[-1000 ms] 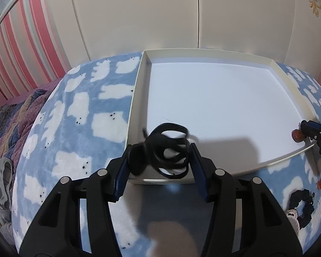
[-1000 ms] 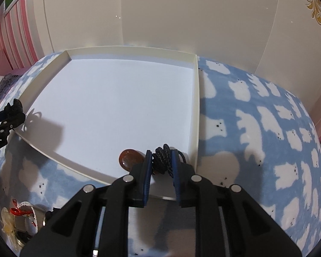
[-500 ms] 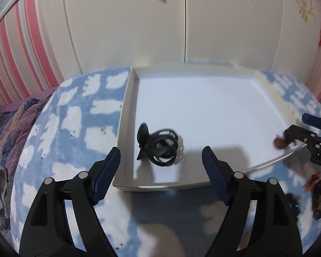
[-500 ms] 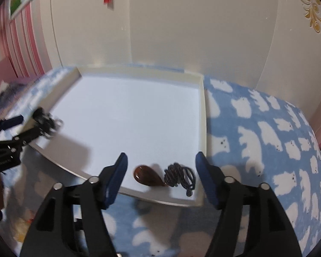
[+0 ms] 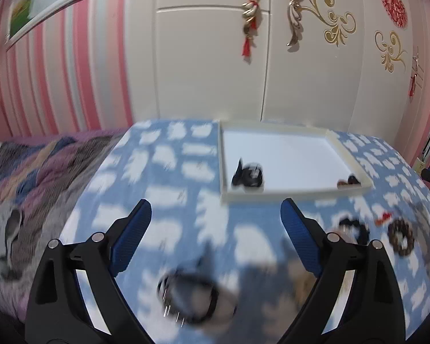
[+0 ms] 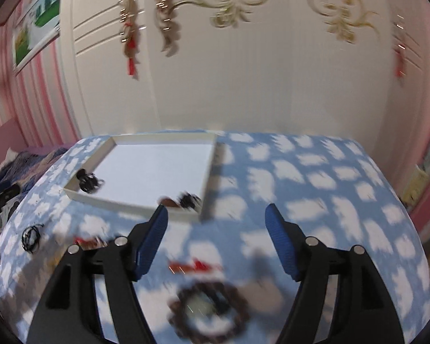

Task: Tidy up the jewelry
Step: 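Grasp the cream scrunchie with the left gripper while the right grasps the amber pendant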

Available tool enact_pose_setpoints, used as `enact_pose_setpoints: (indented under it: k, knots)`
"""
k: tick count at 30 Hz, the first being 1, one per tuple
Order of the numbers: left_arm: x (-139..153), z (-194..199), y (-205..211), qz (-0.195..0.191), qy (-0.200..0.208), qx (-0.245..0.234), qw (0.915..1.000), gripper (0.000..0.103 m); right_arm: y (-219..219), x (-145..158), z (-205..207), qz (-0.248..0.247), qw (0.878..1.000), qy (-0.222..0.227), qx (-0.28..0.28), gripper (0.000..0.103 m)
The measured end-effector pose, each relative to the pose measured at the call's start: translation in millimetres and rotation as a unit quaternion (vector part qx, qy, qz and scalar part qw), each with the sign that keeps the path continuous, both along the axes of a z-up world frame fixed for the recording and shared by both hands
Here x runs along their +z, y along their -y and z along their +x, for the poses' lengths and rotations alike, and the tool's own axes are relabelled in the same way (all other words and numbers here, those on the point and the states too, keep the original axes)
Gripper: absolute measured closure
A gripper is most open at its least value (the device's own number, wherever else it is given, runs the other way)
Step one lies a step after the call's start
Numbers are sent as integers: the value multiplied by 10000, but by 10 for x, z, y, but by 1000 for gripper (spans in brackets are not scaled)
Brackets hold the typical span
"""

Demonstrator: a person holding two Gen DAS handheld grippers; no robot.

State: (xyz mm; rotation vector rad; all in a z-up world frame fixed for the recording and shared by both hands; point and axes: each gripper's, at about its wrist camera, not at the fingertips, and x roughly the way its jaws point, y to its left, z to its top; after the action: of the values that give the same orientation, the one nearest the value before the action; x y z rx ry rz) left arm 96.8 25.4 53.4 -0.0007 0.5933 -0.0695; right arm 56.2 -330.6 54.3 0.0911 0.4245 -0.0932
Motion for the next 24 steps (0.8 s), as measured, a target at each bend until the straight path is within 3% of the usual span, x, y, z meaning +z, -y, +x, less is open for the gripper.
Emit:
enact_pose_setpoints:
  k: [4,10,14,20,22,24]
  knots:
    - [-278,-392,43,-125,-65,79,9999,11,82,-205,-251,96,9998,79,-149,32]
    - [-702,-593,481,-117,-508,-522,9973,11,-160,-506,-275,46,9999,-83,-62,33]
    - [-769,-512,665,214,-766,-513,9955,11,-257,-633,-222,-65,9996,-249,-105,33]
    - [-856,-284,888,275,-1144,-668,9908,12,-307,-591,51,-189,9986,-479,-135,33]
    - [-933,-216,932,198,-1348,-740,9879,21,-363,-566,194,-277,9978,-596,-5,33]
    - [-970,-177,951,186,-1455,-784,9861,24,-447,-557,368,-443,9964,-712,102,33]
